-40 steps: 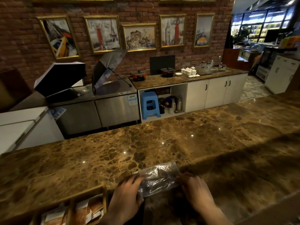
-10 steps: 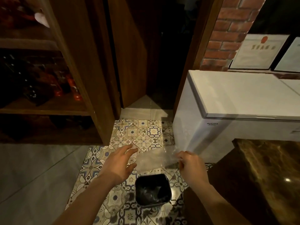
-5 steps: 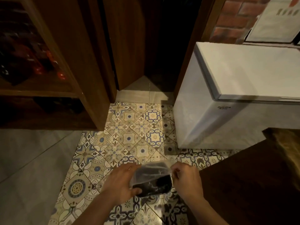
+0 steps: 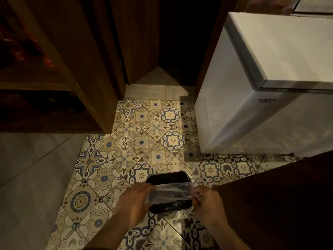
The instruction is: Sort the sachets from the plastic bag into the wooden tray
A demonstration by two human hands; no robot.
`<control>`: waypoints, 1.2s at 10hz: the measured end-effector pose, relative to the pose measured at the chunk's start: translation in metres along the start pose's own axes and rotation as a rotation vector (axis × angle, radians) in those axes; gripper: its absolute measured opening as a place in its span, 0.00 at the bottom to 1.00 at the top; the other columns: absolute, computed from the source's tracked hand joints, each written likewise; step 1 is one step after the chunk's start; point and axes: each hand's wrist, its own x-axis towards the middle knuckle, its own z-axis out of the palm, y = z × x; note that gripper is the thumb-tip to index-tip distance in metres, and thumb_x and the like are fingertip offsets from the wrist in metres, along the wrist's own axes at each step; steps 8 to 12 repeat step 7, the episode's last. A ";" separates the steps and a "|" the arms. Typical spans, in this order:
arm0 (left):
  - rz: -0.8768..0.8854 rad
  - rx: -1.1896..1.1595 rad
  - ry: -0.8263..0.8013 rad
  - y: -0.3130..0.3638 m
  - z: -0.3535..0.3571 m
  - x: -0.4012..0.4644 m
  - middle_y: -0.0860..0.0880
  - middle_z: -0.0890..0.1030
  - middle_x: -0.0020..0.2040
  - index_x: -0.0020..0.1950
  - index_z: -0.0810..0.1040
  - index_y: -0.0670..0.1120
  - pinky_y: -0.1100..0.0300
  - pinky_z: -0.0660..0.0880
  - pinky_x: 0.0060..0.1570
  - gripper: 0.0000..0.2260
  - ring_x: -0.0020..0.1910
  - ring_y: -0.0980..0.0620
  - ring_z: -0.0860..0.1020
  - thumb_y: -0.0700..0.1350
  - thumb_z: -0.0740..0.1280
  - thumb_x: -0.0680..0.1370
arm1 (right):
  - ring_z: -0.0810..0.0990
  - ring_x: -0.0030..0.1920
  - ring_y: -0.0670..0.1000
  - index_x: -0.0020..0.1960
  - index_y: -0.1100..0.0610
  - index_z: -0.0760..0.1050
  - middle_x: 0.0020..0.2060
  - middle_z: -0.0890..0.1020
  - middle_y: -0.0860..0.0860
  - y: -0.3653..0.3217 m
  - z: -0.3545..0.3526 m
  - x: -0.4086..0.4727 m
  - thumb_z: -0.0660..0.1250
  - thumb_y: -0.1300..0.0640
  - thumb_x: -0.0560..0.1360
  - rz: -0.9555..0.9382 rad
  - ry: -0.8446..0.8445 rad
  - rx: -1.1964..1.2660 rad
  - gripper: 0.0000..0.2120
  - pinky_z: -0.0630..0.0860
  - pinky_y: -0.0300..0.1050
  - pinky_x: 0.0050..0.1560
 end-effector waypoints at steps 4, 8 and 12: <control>-0.063 -0.050 -0.152 -0.010 0.058 0.021 0.56 0.63 0.79 0.78 0.57 0.59 0.57 0.61 0.73 0.36 0.76 0.53 0.63 0.51 0.73 0.75 | 0.76 0.64 0.51 0.72 0.50 0.71 0.66 0.76 0.48 0.035 0.047 0.030 0.76 0.57 0.73 0.112 -0.219 0.030 0.30 0.75 0.41 0.61; -0.117 -0.082 -0.116 -0.013 0.026 0.032 0.56 0.68 0.75 0.78 0.59 0.59 0.55 0.67 0.71 0.32 0.71 0.55 0.68 0.53 0.70 0.77 | 0.74 0.66 0.50 0.71 0.48 0.71 0.67 0.75 0.48 0.041 0.040 0.032 0.73 0.51 0.76 0.169 -0.181 0.065 0.25 0.74 0.44 0.63; -0.117 -0.082 -0.116 -0.013 0.026 0.032 0.56 0.68 0.75 0.78 0.59 0.59 0.55 0.67 0.71 0.32 0.71 0.55 0.68 0.53 0.70 0.77 | 0.74 0.66 0.50 0.71 0.48 0.71 0.67 0.75 0.48 0.041 0.040 0.032 0.73 0.51 0.76 0.169 -0.181 0.065 0.25 0.74 0.44 0.63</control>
